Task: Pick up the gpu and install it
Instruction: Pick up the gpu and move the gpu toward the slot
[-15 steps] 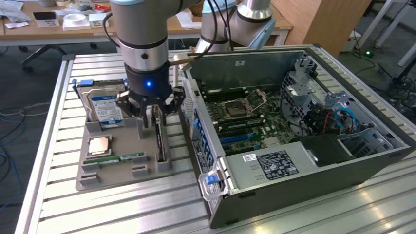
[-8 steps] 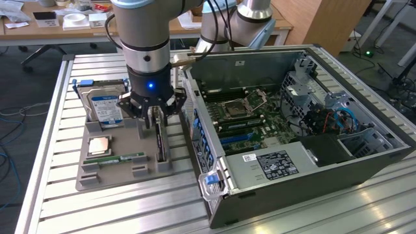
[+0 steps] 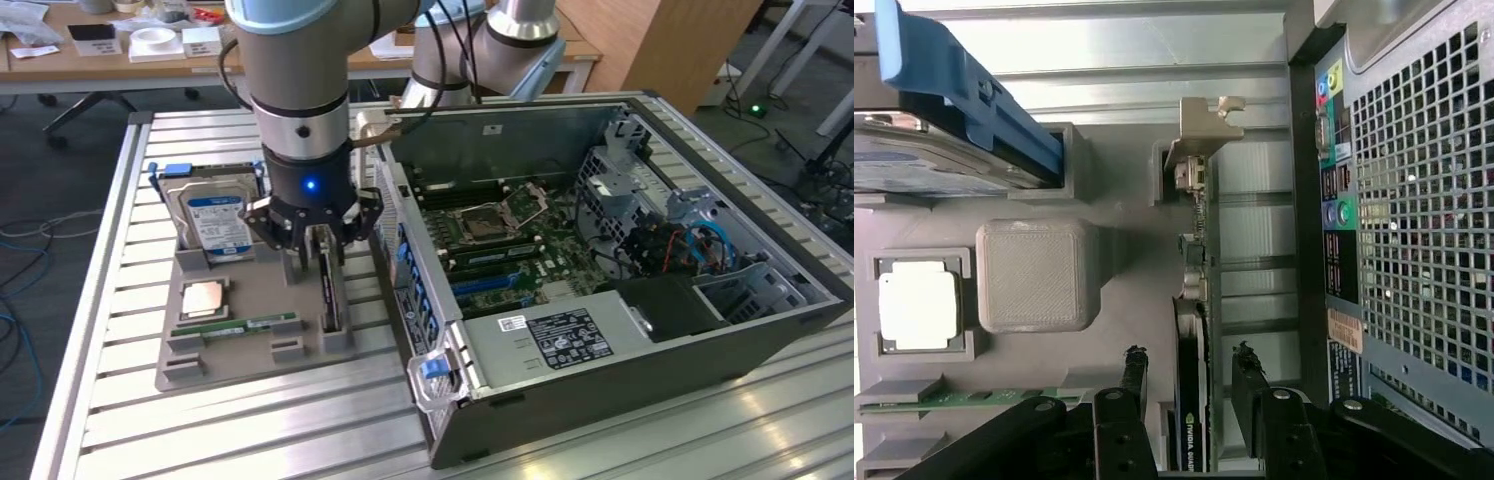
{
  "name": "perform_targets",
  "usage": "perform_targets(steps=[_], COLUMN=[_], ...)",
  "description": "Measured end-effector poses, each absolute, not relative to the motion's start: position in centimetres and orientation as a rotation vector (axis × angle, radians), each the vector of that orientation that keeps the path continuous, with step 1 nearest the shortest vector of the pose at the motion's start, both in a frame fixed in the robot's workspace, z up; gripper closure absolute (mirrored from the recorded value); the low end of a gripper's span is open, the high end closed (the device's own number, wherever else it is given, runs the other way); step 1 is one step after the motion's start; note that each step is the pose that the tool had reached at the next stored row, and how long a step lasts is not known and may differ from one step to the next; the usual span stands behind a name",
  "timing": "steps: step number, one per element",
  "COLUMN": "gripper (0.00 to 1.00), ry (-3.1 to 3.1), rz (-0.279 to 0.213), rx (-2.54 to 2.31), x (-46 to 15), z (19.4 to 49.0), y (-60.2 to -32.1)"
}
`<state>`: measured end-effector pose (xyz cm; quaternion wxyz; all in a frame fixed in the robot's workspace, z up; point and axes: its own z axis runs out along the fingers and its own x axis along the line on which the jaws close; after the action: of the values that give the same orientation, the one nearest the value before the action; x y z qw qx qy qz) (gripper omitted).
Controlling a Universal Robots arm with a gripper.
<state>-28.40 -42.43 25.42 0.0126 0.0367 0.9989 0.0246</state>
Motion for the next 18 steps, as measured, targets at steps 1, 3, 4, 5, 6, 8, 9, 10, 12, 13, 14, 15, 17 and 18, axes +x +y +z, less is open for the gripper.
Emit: perform_targets(steps=[1, 3, 4, 5, 6, 8, 9, 10, 12, 13, 14, 15, 17, 18], gripper=[0.53, 0.53, 0.53, 0.53, 0.53, 0.53, 0.53, 0.53, 0.53, 0.53, 0.53, 0.53, 0.53, 0.53], ry=[3.113, 3.113, 3.113, 3.113, 3.113, 3.113, 3.113, 3.113, 3.113, 3.113, 3.113, 3.113, 3.113, 3.114], rz=[0.077, 0.077, 0.077, 0.077, 0.077, 0.077, 0.077, 0.077, 0.077, 0.077, 0.077, 0.077, 0.076, 0.076], rx=[0.114, 0.114, 0.114, 0.114, 0.114, 0.114, 0.114, 0.114, 0.114, 0.114, 0.114, 0.114, 0.114, 0.114], x=[-28.4, -28.4, -28.4, -28.4, -28.4, -28.4, -28.4, -28.4, -28.4, -28.4, -28.4, -28.4, -28.4, -28.4], z=[25.3, 25.0, 24.8, 24.7, 24.5, 24.3, 24.1, 24.0, 23.8, 23.7, 23.6, 23.5, 23.4, 23.3], y=[-42.4, -42.4, -42.4, -42.4, -42.4, -42.4, -42.4, -42.4, -42.4, -42.4, -42.4, -42.4, -42.4, -42.4])
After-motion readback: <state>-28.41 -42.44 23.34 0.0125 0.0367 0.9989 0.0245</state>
